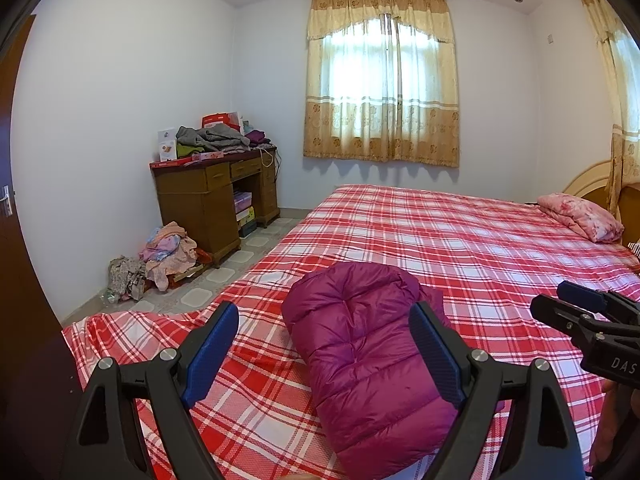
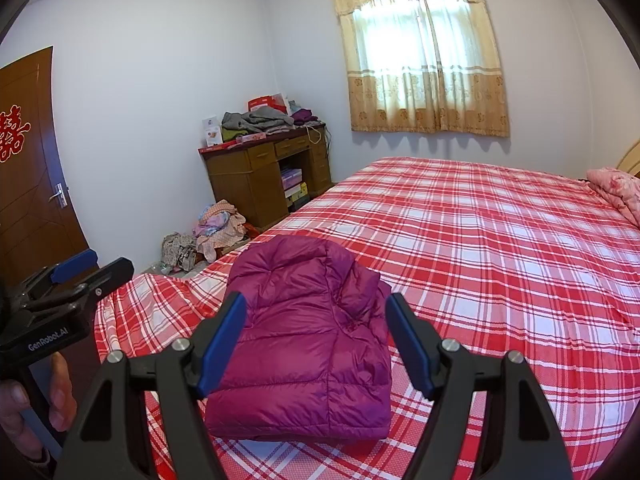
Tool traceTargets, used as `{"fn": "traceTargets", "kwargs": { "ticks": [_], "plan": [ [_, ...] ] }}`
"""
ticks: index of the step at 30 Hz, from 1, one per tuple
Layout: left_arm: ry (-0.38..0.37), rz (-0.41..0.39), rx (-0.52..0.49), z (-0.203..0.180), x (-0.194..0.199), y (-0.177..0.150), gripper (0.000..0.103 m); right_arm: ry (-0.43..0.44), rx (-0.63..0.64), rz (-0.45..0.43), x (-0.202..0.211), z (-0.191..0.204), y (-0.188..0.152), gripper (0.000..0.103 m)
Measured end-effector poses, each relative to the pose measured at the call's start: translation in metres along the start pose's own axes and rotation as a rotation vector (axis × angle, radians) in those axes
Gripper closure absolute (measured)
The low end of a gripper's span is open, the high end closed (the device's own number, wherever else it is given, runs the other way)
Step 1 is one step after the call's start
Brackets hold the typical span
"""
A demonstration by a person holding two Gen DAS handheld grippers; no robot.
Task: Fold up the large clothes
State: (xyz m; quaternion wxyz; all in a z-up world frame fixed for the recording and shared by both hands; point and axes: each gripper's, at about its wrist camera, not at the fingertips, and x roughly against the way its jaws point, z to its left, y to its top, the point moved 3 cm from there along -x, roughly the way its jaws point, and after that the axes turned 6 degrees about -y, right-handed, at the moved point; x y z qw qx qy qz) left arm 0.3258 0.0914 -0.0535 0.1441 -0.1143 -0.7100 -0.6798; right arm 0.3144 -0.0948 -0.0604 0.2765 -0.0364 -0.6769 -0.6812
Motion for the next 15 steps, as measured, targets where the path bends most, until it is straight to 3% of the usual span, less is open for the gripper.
{"fn": "traceTargets", "kwargs": {
  "ticks": [15],
  "plan": [
    [0.008, -0.007, -0.036, -0.0071, -0.002, -0.0043, 0.016, 0.008, 0.006, 0.007, -0.0014, 0.0017, -0.001, 0.028]
  ]
}}
